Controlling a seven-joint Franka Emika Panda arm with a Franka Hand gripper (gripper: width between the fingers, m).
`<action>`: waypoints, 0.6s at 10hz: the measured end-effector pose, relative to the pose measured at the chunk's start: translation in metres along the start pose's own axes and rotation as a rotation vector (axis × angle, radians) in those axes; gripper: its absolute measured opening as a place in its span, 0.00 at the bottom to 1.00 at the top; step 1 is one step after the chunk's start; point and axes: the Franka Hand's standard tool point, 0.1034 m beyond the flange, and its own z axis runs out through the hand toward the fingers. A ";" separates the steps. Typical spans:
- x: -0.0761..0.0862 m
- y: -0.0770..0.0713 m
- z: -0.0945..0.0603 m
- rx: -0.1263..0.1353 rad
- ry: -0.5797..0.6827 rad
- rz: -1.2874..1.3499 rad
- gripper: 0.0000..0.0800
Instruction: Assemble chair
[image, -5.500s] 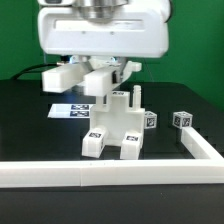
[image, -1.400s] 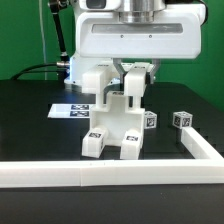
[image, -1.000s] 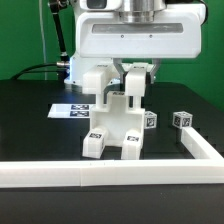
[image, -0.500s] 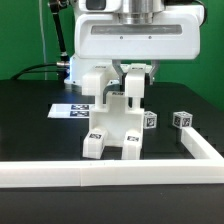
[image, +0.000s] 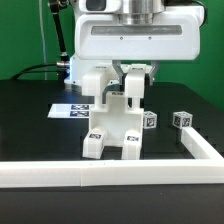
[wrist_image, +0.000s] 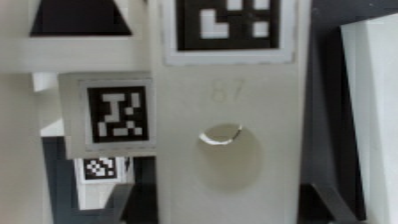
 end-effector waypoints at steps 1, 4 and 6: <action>0.000 0.000 0.001 -0.001 -0.001 0.002 0.36; -0.003 -0.005 0.008 -0.008 -0.008 0.024 0.36; -0.002 -0.001 0.010 -0.010 -0.008 0.028 0.36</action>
Offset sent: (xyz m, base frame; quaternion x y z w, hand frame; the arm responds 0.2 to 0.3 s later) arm 0.0002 0.0002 -0.0056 0.0003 0.0070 0.0027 1.0000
